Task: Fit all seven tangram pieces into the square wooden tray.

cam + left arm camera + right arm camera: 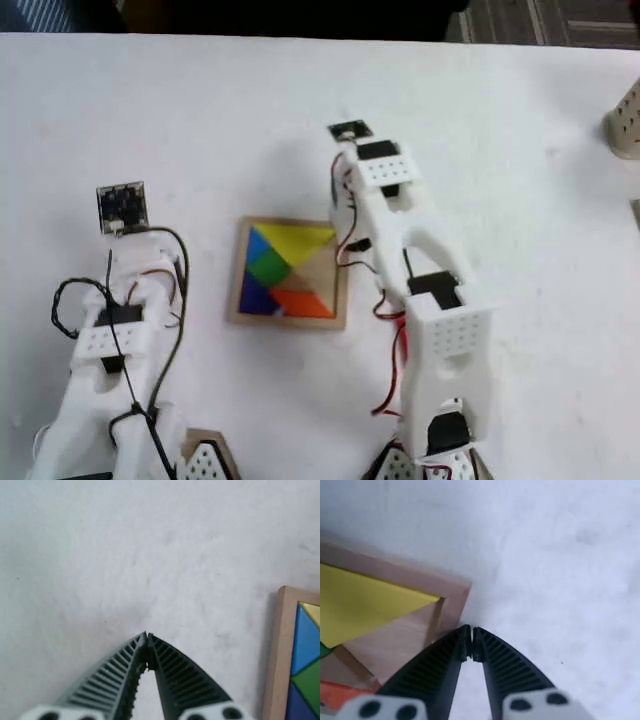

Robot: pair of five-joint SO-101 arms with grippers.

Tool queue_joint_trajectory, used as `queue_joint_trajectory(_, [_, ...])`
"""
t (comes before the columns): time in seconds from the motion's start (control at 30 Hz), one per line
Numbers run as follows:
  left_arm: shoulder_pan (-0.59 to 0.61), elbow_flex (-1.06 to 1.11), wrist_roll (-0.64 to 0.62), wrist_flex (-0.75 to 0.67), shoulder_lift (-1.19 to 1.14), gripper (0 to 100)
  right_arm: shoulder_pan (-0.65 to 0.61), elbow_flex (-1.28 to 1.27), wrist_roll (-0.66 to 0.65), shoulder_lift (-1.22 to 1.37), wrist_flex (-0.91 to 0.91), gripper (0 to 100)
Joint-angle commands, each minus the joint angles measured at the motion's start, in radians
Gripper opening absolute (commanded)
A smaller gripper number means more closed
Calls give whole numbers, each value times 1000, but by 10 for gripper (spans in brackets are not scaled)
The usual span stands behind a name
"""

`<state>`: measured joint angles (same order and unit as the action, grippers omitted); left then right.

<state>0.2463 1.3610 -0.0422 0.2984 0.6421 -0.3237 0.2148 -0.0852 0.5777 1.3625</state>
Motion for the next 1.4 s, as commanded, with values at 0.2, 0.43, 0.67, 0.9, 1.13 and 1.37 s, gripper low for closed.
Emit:
queue_joint_trajectory(0.2, [-15,-8,11,-34,35,20,16,38,-9,-173,128,18])
queue_joint_trajectory(0.43, [-15,-8,11,-34,35,20,47,-404,-12,-481,27,18])
queue_joint_trajectory(0.67, [-13,-8,11,-34,35,20,163,-891,-64,-900,-217,18])
queue_joint_trajectory(0.9, [-13,-8,11,-34,35,20,400,-1077,-448,-947,-140,18])
queue_joint_trajectory(1.13, [-13,-8,11,-34,35,20,506,-1146,-611,-947,-143,18])
queue_joint_trajectory(1.37, [-13,-8,11,-32,35,20,496,-1145,-503,-944,-295,18])
